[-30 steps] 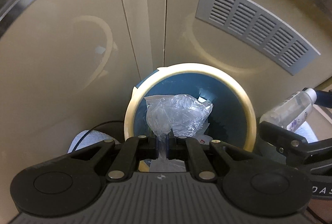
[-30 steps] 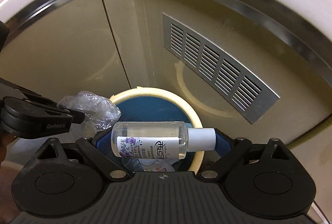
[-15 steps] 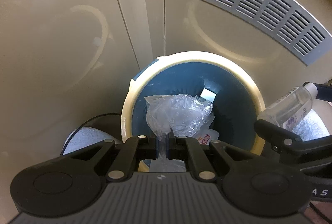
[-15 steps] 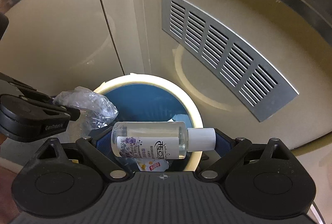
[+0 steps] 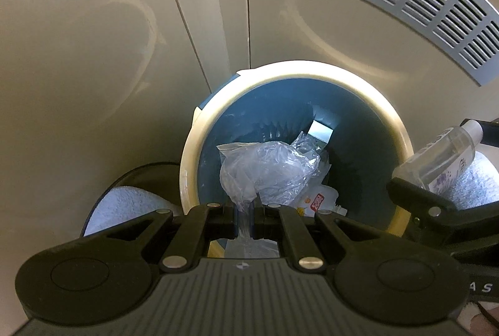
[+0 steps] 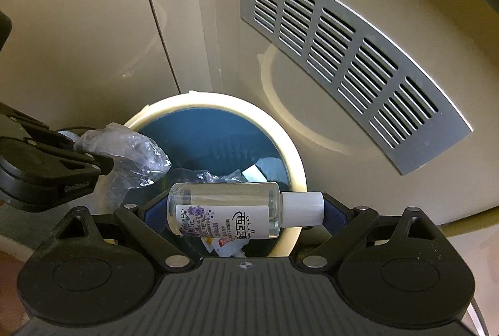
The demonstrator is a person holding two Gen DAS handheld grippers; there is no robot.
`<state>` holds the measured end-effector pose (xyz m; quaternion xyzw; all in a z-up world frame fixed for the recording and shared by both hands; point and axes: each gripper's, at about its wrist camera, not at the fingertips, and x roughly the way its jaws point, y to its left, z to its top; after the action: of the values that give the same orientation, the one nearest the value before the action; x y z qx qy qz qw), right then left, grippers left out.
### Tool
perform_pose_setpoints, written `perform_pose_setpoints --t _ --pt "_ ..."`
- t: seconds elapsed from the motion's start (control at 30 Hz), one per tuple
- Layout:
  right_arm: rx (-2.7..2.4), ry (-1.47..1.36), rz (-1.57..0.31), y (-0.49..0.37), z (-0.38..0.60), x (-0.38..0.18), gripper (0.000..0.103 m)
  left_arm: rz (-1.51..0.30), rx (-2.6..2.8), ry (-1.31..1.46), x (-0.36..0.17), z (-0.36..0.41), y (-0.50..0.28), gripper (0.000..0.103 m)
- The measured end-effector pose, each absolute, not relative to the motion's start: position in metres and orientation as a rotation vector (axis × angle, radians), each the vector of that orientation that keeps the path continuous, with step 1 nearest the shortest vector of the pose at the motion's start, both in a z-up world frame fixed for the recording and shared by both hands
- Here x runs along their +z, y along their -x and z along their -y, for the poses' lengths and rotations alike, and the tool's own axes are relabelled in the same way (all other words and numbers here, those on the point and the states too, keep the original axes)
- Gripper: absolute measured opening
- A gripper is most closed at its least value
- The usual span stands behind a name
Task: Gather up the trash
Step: 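Open both tools to drop the plastic and bottle into the bin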
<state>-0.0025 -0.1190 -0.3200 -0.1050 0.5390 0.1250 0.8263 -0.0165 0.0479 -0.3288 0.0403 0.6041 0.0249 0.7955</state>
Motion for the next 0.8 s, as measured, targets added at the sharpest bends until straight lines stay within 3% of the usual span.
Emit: perform_pose_setpoints --t 0.8 --pt "0.223 0.227 -1.229 -0.014 0.111 -0.350 0.096 -1.349 0.062 -0.148 -0.356 -0.042 0.004 0.007"
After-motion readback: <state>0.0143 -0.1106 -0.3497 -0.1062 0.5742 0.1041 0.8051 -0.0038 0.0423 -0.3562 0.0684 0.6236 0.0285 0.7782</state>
